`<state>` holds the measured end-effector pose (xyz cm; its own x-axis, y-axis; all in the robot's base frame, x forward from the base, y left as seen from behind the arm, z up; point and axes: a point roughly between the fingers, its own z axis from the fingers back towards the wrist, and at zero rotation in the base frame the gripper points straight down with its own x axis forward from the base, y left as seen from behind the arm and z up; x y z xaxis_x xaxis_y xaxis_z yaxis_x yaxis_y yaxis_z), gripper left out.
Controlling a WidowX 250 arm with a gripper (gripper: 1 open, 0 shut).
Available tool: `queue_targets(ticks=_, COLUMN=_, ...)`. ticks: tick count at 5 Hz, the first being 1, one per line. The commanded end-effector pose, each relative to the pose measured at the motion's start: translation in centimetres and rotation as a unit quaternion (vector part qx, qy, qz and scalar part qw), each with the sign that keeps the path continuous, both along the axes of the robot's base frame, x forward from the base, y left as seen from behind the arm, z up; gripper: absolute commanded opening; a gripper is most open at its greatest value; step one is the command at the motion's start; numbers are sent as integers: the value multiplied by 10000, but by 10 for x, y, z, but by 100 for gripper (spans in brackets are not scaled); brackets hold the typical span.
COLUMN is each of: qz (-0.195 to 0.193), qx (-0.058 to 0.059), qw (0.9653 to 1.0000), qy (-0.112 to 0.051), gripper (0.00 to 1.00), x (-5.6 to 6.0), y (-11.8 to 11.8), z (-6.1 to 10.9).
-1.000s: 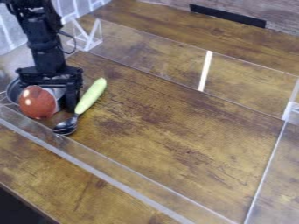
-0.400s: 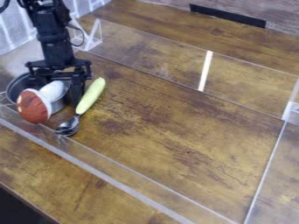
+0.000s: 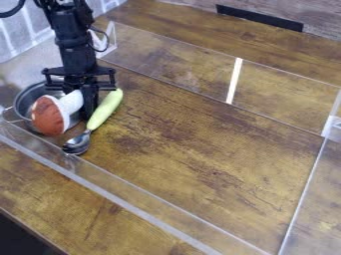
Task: Remove the mushroom from the silver pot and put it on the table
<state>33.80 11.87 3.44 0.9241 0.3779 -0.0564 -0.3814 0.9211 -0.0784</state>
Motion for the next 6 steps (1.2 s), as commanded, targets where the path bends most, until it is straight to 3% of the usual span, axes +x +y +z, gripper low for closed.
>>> queue_targets(ticks=1, qz=-174, qx=44, qw=9986, qy=-495, gripper=0, x=-1, y=-2, z=51)
queue_targets(ticks=2, qz=-364, qx=-176, qw=9969, qy=-677, gripper=0, x=6, y=-18, z=85)
queue_targets(ticks=3, qz=-532, qx=-382, qw=9950, qy=-747, gripper=0, x=10, y=-32, z=110)
queue_targets(ticks=4, qz=-547, qx=-642, qw=9931, qy=-809, gripper=0, x=10, y=-61, z=131)
queue_targets(ticks=5, qz=-499, qx=-788, qw=9924, qy=-798, gripper=0, x=5, y=-89, z=138)
queue_targets(ticks=6, qz=-452, qx=-823, qw=9926, qy=-767, gripper=0, x=-4, y=-105, z=131)
